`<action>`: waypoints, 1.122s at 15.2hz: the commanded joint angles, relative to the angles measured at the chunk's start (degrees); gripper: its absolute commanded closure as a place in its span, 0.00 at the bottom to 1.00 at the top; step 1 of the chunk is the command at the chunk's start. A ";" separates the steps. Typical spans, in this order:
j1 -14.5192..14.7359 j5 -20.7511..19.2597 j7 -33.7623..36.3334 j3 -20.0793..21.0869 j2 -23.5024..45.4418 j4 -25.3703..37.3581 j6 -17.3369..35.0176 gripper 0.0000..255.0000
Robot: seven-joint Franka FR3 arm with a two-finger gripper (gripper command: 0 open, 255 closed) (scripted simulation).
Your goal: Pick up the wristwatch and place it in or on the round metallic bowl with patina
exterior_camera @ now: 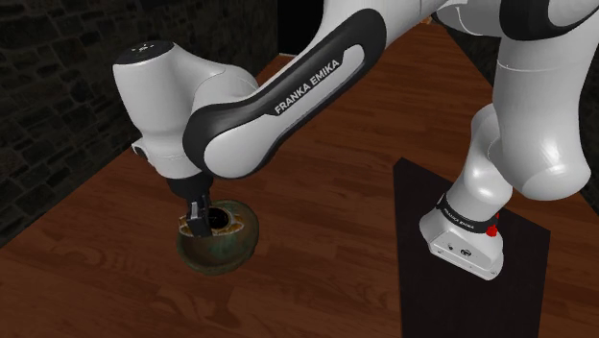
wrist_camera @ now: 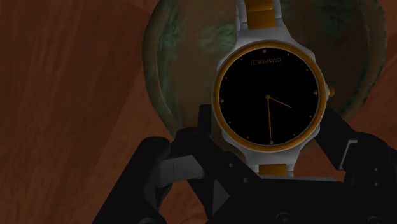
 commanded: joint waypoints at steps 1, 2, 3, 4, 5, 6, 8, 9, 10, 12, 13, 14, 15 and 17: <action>0.07 -0.08 0.09 -0.02 0.23 -0.01 0.27 1.00; 0.07 -0.08 0.09 -0.02 0.23 -0.01 0.27 1.00; 0.07 -0.08 0.09 -0.02 0.23 -0.01 0.27 1.00; 0.07 -0.08 0.09 -0.02 0.23 -0.01 0.27 1.00; 0.07 -0.08 0.09 -0.02 0.23 -0.01 0.27 1.00; 0.07 -0.08 0.09 -0.02 0.23 -0.01 0.27 1.00; 0.07 -0.08 0.09 -0.02 0.23 -0.01 0.27 0.00; 0.07 -0.08 0.09 -0.02 0.23 -0.01 0.27 0.00; 0.07 -0.08 0.09 -0.02 0.23 -0.01 0.27 0.00; 0.07 -0.08 0.09 -0.02 0.23 -0.01 0.27 0.00; 0.07 -0.08 0.09 -0.02 0.23 -0.01 0.27 0.00; -0.03 0.23 -0.11 0.14 -0.68 0.64 -1.27 0.00; -0.12 0.54 -0.30 0.29 -1.54 1.38 -2.84 0.00; -0.24 1.03 -0.61 0.51 -2.93 2.92 -5.72 0.00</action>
